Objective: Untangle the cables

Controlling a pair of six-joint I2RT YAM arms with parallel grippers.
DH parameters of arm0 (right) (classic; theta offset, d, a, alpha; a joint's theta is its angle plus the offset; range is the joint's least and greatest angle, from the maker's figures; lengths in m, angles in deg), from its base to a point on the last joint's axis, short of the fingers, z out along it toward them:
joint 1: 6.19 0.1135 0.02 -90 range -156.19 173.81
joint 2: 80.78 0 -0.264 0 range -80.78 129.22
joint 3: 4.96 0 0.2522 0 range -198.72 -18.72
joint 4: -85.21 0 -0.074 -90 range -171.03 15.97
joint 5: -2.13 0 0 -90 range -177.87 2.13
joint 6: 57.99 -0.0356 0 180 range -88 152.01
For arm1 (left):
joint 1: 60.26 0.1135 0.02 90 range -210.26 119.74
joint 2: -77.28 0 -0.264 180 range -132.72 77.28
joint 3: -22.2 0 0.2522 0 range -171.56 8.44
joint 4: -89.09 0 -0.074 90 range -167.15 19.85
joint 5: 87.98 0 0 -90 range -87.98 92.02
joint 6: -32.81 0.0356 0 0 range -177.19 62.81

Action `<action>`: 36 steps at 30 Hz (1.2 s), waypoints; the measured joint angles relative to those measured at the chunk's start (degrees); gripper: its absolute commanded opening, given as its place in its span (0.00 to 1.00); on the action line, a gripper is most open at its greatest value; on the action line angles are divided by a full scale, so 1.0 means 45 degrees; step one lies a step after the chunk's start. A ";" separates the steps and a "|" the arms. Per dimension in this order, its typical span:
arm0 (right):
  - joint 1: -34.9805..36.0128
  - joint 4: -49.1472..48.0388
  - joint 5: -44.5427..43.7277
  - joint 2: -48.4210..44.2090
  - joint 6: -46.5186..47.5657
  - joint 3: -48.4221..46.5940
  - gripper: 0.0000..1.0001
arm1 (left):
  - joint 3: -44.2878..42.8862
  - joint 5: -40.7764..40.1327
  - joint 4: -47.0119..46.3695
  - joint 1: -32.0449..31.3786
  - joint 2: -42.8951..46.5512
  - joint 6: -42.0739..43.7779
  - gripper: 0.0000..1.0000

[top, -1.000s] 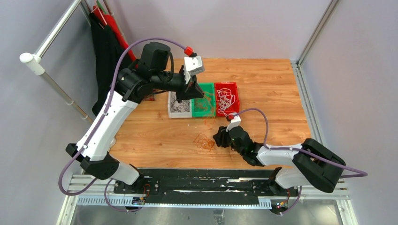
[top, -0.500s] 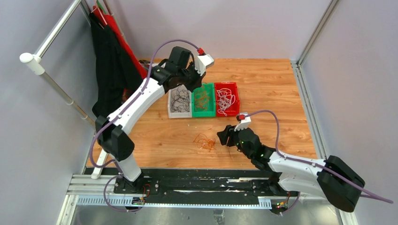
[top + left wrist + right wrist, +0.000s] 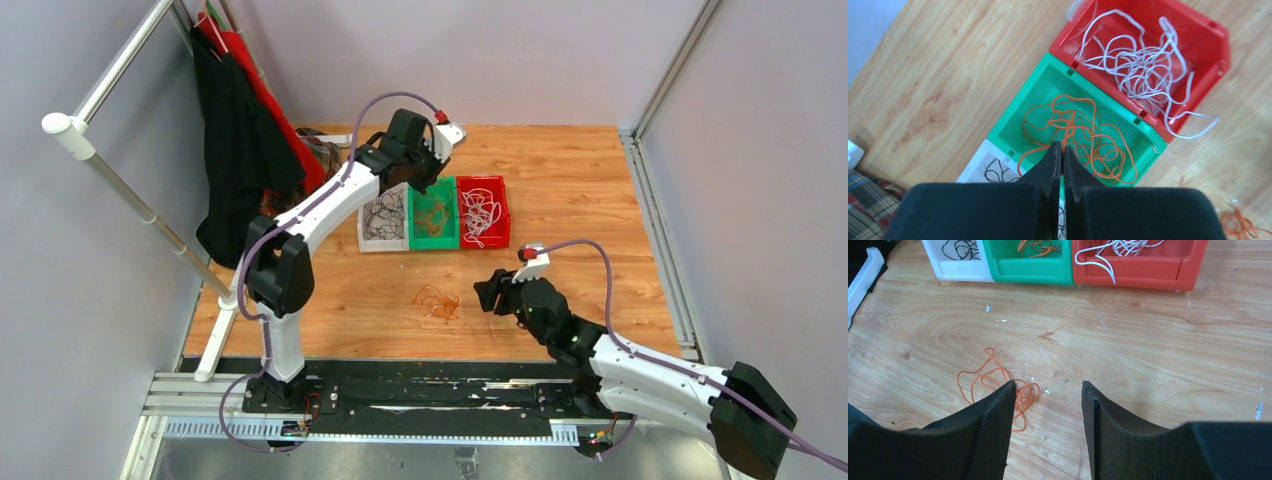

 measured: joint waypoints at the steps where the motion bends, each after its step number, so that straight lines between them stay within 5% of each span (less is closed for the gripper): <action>1: 0.0000 0.0092 -0.0015 -0.0097 0.0010 0.0000 0.51 | 0.0029 -0.0136 -0.0126 0.0000 -0.0189 0.0000 0.01; 7: 0.0000 0.0384 0.0083 0.0000 0.0073 -0.0010 0.54 | 0.0092 -0.0821 -0.0418 0.0000 -0.1821 -0.0165 0.17; 19: 0.0019 0.0078 0.1647 0.1787 0.0797 -0.0651 0.61 | 0.0010 -0.0631 0.1229 0.0049 -0.1617 -0.0379 0.99; 28: 0.0457 -0.1530 0.3385 0.5022 0.1379 -0.1734 0.61 | 0.0563 0.1671 0.3725 0.0306 0.2220 0.0248 0.98; 32: 0.0466 -0.2225 0.3551 0.6450 0.1569 -0.2239 0.53 | 0.2681 0.3283 0.4255 0.0311 0.4172 0.1209 0.94; 36: 0.0466 -0.2909 0.3643 0.7742 0.1729 -0.2535 0.36 | 0.4352 0.4818 0.4614 0.0296 0.3895 0.2181 0.90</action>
